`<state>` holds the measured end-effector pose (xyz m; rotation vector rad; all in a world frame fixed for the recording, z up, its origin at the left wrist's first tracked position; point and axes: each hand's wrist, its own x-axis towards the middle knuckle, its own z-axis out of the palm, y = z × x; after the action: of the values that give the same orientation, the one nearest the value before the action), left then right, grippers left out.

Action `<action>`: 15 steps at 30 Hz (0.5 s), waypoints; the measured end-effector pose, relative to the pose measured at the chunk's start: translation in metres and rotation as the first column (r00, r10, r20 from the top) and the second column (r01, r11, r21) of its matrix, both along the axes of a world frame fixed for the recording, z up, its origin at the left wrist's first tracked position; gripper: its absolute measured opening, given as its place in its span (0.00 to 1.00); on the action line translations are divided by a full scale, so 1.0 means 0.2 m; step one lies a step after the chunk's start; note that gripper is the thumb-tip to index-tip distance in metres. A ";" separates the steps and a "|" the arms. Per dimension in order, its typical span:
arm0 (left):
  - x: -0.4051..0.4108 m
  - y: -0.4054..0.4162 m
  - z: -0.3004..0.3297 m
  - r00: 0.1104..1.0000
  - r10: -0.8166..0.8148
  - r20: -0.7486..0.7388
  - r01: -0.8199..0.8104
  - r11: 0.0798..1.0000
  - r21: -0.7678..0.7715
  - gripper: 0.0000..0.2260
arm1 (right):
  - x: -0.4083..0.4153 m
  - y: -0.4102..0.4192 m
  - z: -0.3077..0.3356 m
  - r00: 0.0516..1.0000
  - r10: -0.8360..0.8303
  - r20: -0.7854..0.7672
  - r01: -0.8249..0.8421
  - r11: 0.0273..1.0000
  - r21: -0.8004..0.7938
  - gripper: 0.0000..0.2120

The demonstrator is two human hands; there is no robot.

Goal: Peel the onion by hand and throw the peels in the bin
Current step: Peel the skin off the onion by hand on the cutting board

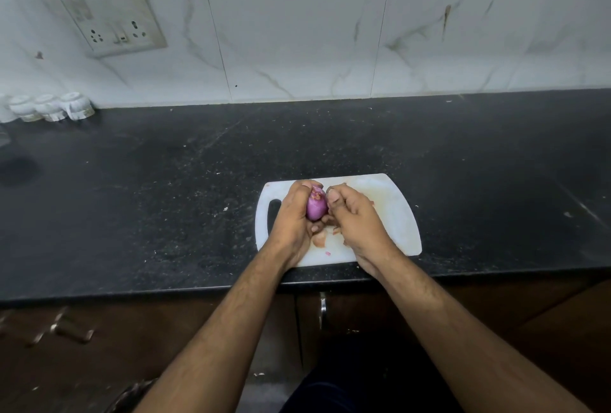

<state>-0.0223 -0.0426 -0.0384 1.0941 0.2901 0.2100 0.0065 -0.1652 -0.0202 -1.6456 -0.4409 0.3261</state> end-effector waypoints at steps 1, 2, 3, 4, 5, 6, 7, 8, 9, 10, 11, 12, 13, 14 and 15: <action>0.00 0.00 0.00 1.000 -0.010 0.005 0.009 1.000 0.026 0.09 | 0.01 -0.01 0.01 1.000 -0.007 0.000 0.007 0.999 -0.044 0.12; 0.00 0.00 -0.01 1.000 -0.022 0.010 0.021 0.998 0.058 0.10 | 0.03 -0.03 0.02 0.998 -0.037 0.042 0.042 0.994 -0.104 0.12; -0.01 -0.01 -0.02 0.999 -0.033 0.019 0.031 0.996 0.084 0.11 | 0.05 -0.06 0.02 0.991 -0.077 0.112 0.095 0.982 -0.162 0.11; -0.01 -0.01 -0.02 0.999 -0.036 0.029 0.033 0.994 0.104 0.11 | 0.07 -0.08 0.03 0.977 -0.114 0.180 0.149 0.969 -0.197 0.11; -0.01 -0.01 -0.02 0.999 -0.037 0.040 0.032 0.992 0.122 0.12 | 0.08 -0.09 0.03 0.963 -0.134 0.236 0.186 0.959 -0.215 0.11; -0.02 -0.02 -0.02 0.998 -0.037 0.052 0.029 0.989 0.142 0.12 | 0.08 -0.10 0.04 0.948 -0.143 0.284 0.210 0.953 -0.221 0.11; -0.02 -0.02 -0.02 0.997 -0.041 0.067 0.029 0.987 0.159 0.14 | 0.08 -0.09 0.04 0.931 -0.139 0.339 0.223 0.949 -0.224 0.11; -0.02 -0.02 -0.02 0.995 -0.049 0.084 0.033 0.983 0.178 0.15 | 0.08 -0.08 0.05 0.911 -0.126 0.393 0.228 0.947 -0.226 0.10; -0.03 -0.03 -0.02 0.993 -0.059 0.099 0.039 0.980 0.193 0.17 | 0.07 -0.07 0.05 0.896 -0.113 0.429 0.227 0.948 -0.224 0.09; -0.03 -0.03 -0.02 0.992 -0.061 0.111 0.037 0.978 0.203 0.17 | 0.06 -0.05 0.06 0.887 -0.109 0.448 0.231 0.946 -0.226 0.08; -0.04 -0.03 -0.02 0.992 -0.056 0.116 0.031 0.978 0.208 0.17 | 0.05 -0.04 0.06 0.885 -0.119 0.451 0.243 0.943 -0.227 0.08; -0.04 -0.04 -0.02 0.992 -0.048 0.117 0.022 0.977 0.213 0.17 | 0.05 -0.03 0.05 0.888 -0.144 0.436 0.261 0.940 -0.220 0.08; -0.04 -0.04 -0.02 0.992 -0.042 0.119 0.015 0.975 0.224 0.16 | 0.05 -0.02 0.05 0.898 -0.172 0.405 0.273 0.940 -0.206 0.08; -0.05 -0.04 -0.02 0.992 -0.042 0.122 0.011 0.970 0.245 0.17 | 0.04 -0.01 0.04 0.908 -0.196 0.371 0.279 0.942 -0.187 0.07; -0.05 -0.04 -0.02 0.991 -0.043 0.128 0.008 0.964 0.264 0.17 | 0.04 -0.01 0.04 0.912 -0.210 0.351 0.285 0.942 -0.175 0.06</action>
<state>-0.0332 -0.0502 -0.0425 1.3401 0.1305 0.3031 0.0146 -0.1675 -0.0127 -1.9638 -0.4474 -0.0991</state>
